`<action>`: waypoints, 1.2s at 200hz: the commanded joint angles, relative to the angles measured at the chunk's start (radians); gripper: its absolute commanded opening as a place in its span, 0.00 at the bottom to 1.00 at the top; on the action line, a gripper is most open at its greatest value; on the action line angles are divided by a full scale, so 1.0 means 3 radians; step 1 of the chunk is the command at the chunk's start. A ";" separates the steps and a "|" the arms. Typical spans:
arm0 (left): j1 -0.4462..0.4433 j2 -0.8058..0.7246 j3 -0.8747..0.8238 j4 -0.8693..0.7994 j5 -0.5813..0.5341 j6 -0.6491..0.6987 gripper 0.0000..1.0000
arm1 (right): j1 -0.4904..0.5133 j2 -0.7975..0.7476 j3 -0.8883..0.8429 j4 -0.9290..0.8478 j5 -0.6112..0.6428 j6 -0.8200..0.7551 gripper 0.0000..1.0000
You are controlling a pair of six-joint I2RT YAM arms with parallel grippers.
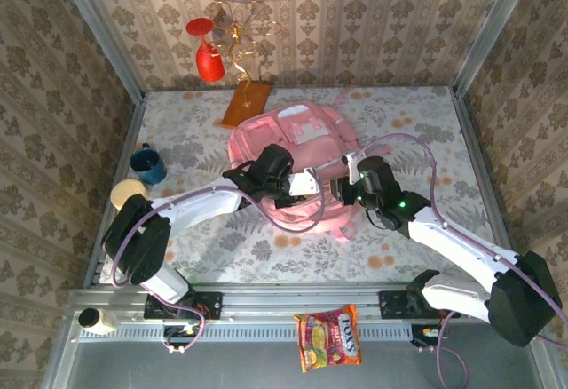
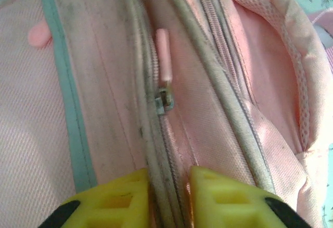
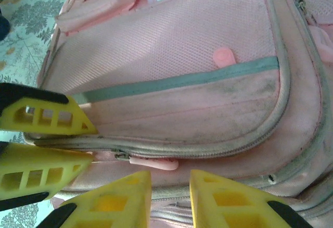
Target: Pack the student bag
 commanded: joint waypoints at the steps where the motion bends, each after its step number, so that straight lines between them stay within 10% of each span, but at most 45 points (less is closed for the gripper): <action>1: 0.0076 -0.0034 0.0077 0.0036 -0.0001 -0.0144 0.08 | -0.0013 0.0030 -0.0022 0.0146 -0.0076 -0.0098 0.28; 90: 0.0495 -0.0397 -0.0216 0.0651 0.1320 -0.0954 0.00 | -0.0023 0.0366 0.0113 0.0375 -0.0401 -0.0505 0.40; 240: 0.0509 -0.0404 -0.0165 0.0678 0.1403 -0.1057 0.00 | 0.0029 0.0824 -0.0025 0.1099 -0.1187 -0.0510 0.38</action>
